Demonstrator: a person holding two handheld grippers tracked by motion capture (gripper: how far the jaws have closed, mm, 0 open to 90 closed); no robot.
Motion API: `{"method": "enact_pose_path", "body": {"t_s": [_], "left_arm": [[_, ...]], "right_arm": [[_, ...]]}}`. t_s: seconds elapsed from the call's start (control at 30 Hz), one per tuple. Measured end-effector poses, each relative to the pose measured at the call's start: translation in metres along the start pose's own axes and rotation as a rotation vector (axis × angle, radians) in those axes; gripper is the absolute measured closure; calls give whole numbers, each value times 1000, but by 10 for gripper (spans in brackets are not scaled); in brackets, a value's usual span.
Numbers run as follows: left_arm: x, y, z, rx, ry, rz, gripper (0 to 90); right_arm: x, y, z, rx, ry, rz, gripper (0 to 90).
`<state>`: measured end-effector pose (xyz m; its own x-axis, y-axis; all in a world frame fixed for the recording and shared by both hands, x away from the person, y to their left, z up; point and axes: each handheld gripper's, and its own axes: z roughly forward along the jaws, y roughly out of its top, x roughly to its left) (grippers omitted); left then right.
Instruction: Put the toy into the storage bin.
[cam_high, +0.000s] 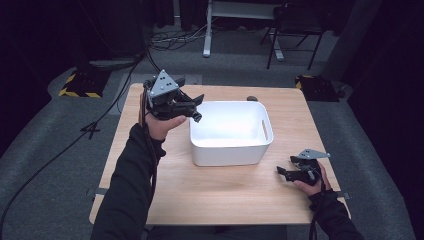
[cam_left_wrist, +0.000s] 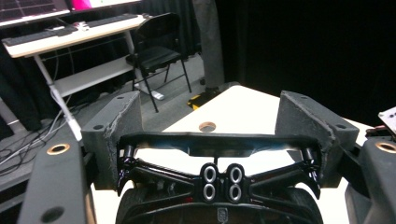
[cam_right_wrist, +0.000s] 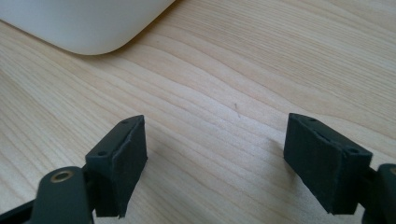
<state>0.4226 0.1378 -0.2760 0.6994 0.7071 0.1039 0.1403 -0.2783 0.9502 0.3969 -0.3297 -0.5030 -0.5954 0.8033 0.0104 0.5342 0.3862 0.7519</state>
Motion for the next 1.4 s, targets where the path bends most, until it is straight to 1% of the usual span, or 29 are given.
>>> {"method": "enact_pose_path", "body": {"t_s": [0.1,0.13,0.17,0.2,0.27,0.3,0.33,0.37,0.4,0.43,0.47,0.53,0.57,0.6,0.63,0.67,0.8,0.83,0.87,0.97,1.07,1.17,1.23,1.27,1.3,1.33,1.4], "left_arm": [[-4,0,6,-2,-15,-4,245],[-5,0,7,5,-21,-2,245],[-7,-1,9,-6,-20,-5,245],[-8,-1,11,4,-30,-6,244],[-9,-1,13,9,-33,2,245],[-11,-2,15,-1,-39,-13,245],[-12,-2,16,6,-44,-4,245],[-13,-2,18,8,-49,-8,244],[-14,-2,19,16,-56,-1,244],[-15,-3,21,7,-53,-5,245],[-16,-3,22,17,-61,-3,245],[-18,-4,25,20,-70,-2,244],[-18,-5,27,16,-66,3,244],[-20,-5,29,22,-76,-2,245],[-21,-5,30,23,-72,2,244],[-21,-5,32,27,-80,1,245],[-24,-6,37,29,-81,8,245],[-25,-6,38,40,-91,3,245],[-25,-7,40,36,-87,10,244],[-26,-7,44,48,-100,17,245],[-27,-8,49,63,-111,15,244],[-29,-10,54,65,-113,14,244],[-30,-11,57,81,-127,13,245],[-30,-12,60,82,-126,16,245],[-31,-13,62,83,-131,10,245],[-31,-13,64,95,-138,13,245],[-33,-14,69,106,-137,16,245]], "right_arm": [[0,0,0,0,0,0,218],[0,0,0,-1,1,0,217],[0,0,0,-1,1,0,217],[0,0,0,-1,1,1,217],[0,0,0,-1,1,0,216],[0,0,0,-1,2,1,216],[0,0,0,-2,3,0,216],[0,0,0,-1,3,0,216],[0,0,0,0,3,0,216],[0,0,0,0,3,-1,216],[0,0,0,0,3,-1,216],[0,0,0,0,3,-1,216],[0,0,0,0,3,-1,216],[0,0,0,0,3,-1,216],[0,0,0,-1,4,-2,216],[0,0,0,0,3,-1,216],[0,0,0,0,4,-2,216],[0,0,0,0,4,-2,216],[0,0,0,0,4,-3,216],[0,0,0,-1,5,-2,216],[0,0,0,-2,6,0,216],[0,0,0,-2,6,-1,216],[0,0,0,-2,6,-1,216],[0,0,0,-2,6,0,216],[0,0,0,-1,6,-1,216],[0,0,0,-2,6,0,216],[0,0,0,-1,5,-1,216]]}}
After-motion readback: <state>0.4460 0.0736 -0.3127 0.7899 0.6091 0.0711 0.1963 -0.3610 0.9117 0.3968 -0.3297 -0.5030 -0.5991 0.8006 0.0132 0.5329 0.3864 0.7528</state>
